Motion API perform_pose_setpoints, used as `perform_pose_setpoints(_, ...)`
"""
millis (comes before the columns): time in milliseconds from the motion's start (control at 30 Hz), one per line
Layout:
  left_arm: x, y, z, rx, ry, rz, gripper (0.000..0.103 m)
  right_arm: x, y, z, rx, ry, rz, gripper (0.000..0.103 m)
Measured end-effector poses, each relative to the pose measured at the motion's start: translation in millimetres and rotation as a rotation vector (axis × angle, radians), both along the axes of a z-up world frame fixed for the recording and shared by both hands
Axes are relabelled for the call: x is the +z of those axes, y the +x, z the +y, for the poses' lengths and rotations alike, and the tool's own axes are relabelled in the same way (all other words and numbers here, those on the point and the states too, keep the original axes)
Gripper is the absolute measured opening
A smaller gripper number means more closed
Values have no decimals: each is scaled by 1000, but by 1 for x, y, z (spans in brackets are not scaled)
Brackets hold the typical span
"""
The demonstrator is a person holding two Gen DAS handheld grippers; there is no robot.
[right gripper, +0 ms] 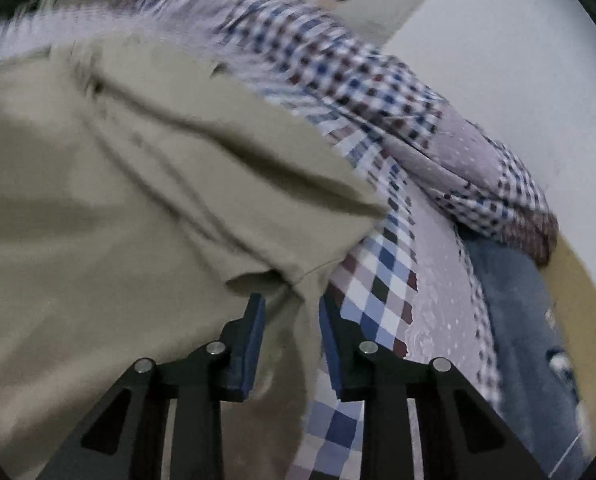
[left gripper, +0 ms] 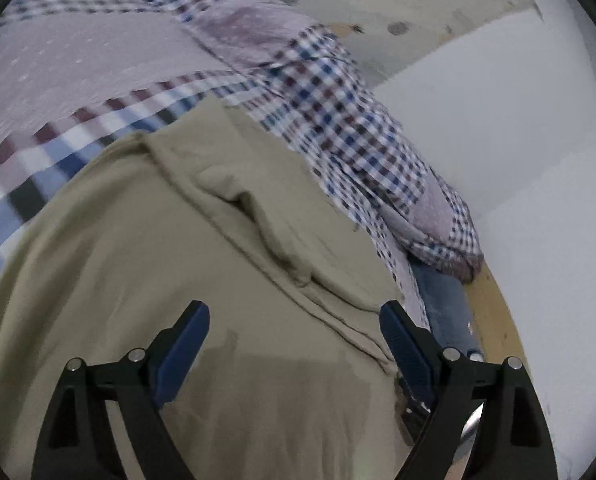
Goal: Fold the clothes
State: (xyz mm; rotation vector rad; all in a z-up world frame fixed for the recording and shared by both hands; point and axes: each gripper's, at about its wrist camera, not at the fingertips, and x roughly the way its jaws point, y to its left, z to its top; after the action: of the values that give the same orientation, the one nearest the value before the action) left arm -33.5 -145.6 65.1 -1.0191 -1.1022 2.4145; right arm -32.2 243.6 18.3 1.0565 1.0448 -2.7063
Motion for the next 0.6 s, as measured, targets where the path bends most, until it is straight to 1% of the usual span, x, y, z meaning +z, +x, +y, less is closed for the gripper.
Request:
perform_pose_setpoints(67,2,-1,0,-3,17,12,89,-11,-5,-5,4,69,2,28)
perform_pose_setpoints(133,2,4,-3,-3,40,15,89,-15,-9,-6,0,91,5,23)
perform_pose_setpoints(267,-1,-1,-7,10,71,5,89,-13,-16,-10,8,102,29,14)
perform_pose_setpoints(300,-2,-2,-8,12,79,0,89,-12,-18,-10,12,100,34,5)
perform_pose_setpoints(333,-3,-3,-9,14,85,-3,89,-11,-20,-10,13,93,34,0)
perform_pose_setpoints(367,-4,-3,-9,16,85,-4,89,-6,-23,-6,-7,75,44,0)
perform_pose_setpoints(433,-5,-4,-9,19,85,-6,89,7,-25,9,-83,-9,60,0)
perform_pose_setpoints(467,-5,-4,-10,21,85,-7,89,18,-26,28,-166,-98,67,0)
perform_pose_setpoints(533,-6,-5,-10,24,86,-8,89,26,-24,59,-286,-219,57,0)
perform_pose_setpoints(600,-8,-6,-10,27,84,-11,89,18,-27,96,-417,-318,-20,0)
